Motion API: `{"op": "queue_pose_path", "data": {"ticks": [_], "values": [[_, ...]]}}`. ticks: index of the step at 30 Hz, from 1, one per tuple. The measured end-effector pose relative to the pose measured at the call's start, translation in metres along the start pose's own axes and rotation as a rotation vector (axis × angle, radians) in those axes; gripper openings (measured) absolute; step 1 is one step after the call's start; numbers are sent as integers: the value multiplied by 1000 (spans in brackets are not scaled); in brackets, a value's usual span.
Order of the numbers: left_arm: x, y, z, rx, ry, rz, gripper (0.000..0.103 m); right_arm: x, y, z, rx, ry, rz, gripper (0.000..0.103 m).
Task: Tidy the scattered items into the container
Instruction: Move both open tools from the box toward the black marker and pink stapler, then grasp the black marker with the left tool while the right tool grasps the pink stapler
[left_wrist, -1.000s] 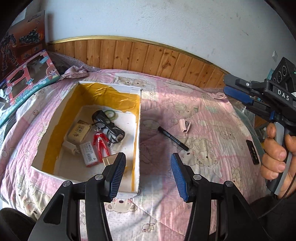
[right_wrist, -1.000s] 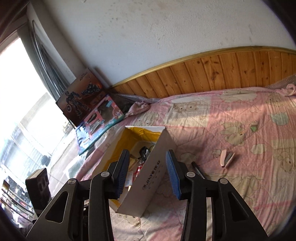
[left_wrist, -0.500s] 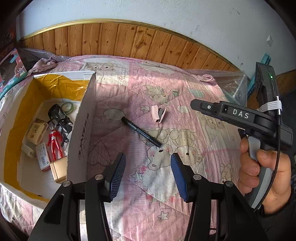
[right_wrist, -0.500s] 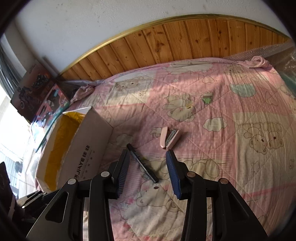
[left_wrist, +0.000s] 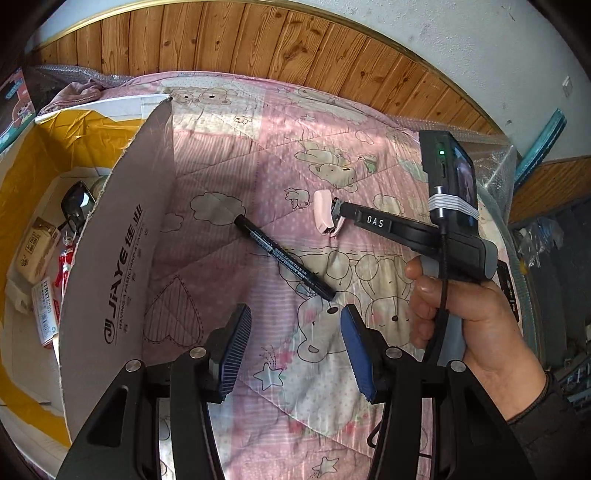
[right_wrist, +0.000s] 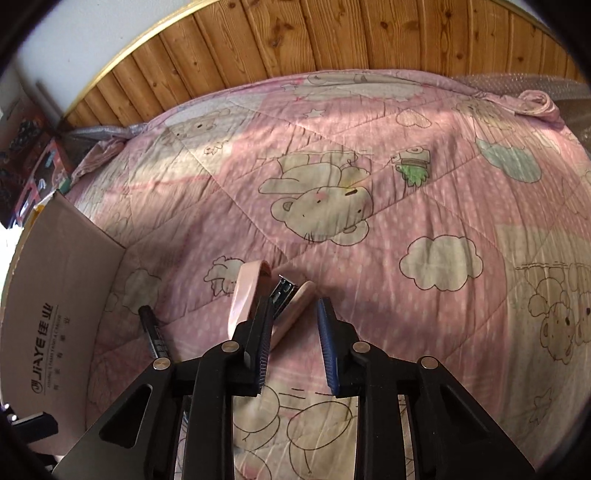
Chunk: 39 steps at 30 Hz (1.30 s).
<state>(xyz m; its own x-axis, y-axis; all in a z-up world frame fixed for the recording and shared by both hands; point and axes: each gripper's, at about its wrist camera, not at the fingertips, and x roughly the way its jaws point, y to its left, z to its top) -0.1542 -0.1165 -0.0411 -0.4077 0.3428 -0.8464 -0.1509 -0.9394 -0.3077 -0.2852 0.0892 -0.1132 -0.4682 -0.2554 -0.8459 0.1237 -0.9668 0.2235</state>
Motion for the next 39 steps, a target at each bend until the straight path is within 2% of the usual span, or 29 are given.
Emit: {"op": "queue_pose_path", "data": {"ticks": [3, 5, 7, 12, 16, 19, 23, 25, 27, 28, 29, 33, 36, 38, 39], "values": [[13, 1, 2, -14, 14, -9, 52, -6, -9, -2, 19, 51, -87, 27], [22, 1, 4, -21, 25, -13, 52, -7, -16, -7, 42, 70, -100, 26], [29, 0, 7, -22, 30, -16, 52, -8, -20, -10, 65, 80, -63, 26], [38, 0, 16, -23, 19, -8, 52, -17, -20, -11, 97, 83, -38, 26], [53, 6, 26, -54, 16, 14, 52, -41, -19, -10, 151, 32, -9, 29], [72, 7, 32, -69, 17, 67, 59, -53, -14, -10, 163, 7, 27, 30], [106, 10, 36, -83, 37, 134, 59, -57, -9, -8, 173, 9, 76, 30], [113, 9, 36, -56, 4, 152, 59, -56, -7, -7, 167, 12, 83, 33], [112, 13, 35, -18, -6, 157, 47, -54, -7, -8, 163, 16, 84, 37], [110, 18, 34, -7, 2, 137, 37, -53, -6, -9, 159, 19, 84, 39], [106, 25, 33, -8, 15, 111, 33, -52, -4, -10, 153, 21, 84, 39], [85, 54, 30, -102, -4, 77, 31, -44, 5, -13, 134, 29, 83, 46], [86, 55, 25, -124, -13, 75, 36, -39, 10, -15, 124, 26, 70, 48], [92, 46, 21, -121, -2, 71, 51, -36, 10, -15, 127, 26, 59, 49], [94, 39, 21, -102, -12, 83, 55, -35, 10, -15, 130, 27, 56, 49]]}}
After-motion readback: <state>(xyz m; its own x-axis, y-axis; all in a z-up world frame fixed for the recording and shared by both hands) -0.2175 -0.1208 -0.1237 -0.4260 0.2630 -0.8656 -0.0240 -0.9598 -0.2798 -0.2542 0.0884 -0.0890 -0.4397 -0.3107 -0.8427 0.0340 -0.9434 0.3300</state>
